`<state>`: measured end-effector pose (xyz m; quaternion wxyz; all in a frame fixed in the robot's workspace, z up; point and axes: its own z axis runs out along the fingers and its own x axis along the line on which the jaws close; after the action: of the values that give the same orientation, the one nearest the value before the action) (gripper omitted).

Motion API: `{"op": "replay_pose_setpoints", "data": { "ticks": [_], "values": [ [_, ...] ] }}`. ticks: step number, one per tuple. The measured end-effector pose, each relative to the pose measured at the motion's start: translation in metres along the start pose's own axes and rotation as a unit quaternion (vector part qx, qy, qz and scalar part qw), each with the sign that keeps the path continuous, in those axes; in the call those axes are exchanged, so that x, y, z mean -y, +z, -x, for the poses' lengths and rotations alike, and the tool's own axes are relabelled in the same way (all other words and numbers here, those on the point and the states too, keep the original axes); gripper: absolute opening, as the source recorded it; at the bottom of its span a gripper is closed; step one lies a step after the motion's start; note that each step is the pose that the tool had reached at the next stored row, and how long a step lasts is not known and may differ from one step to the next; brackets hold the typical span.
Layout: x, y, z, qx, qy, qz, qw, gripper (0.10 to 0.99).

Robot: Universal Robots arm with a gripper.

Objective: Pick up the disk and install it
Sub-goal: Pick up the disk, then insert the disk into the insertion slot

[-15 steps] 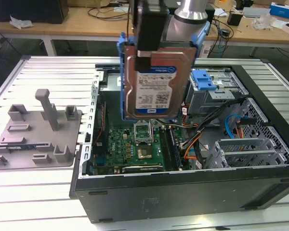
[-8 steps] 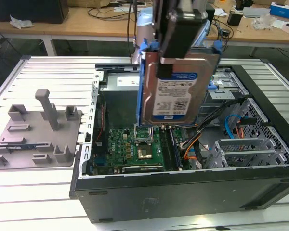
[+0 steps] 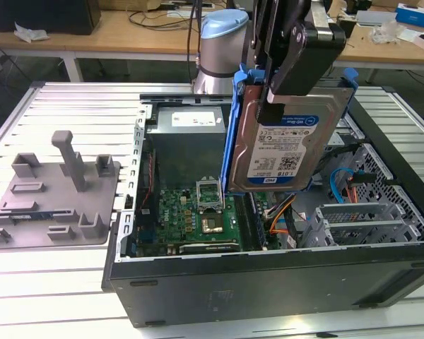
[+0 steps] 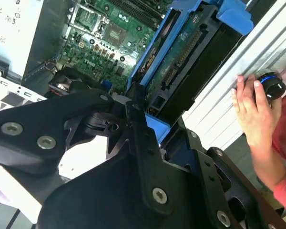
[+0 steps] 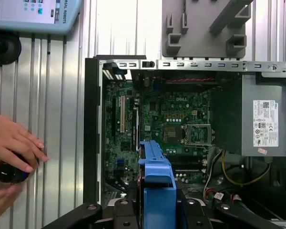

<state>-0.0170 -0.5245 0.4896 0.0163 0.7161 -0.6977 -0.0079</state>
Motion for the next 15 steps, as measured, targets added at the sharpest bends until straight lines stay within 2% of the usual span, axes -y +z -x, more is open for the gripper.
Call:
{"op": "replay_pose_setpoints", "data": {
  "ticks": [15],
  "values": [
    [0.0000, 0.0000, 0.0000, 0.0002, 0.000, 0.0000, 1.0000, 0.365]
  ]
}}
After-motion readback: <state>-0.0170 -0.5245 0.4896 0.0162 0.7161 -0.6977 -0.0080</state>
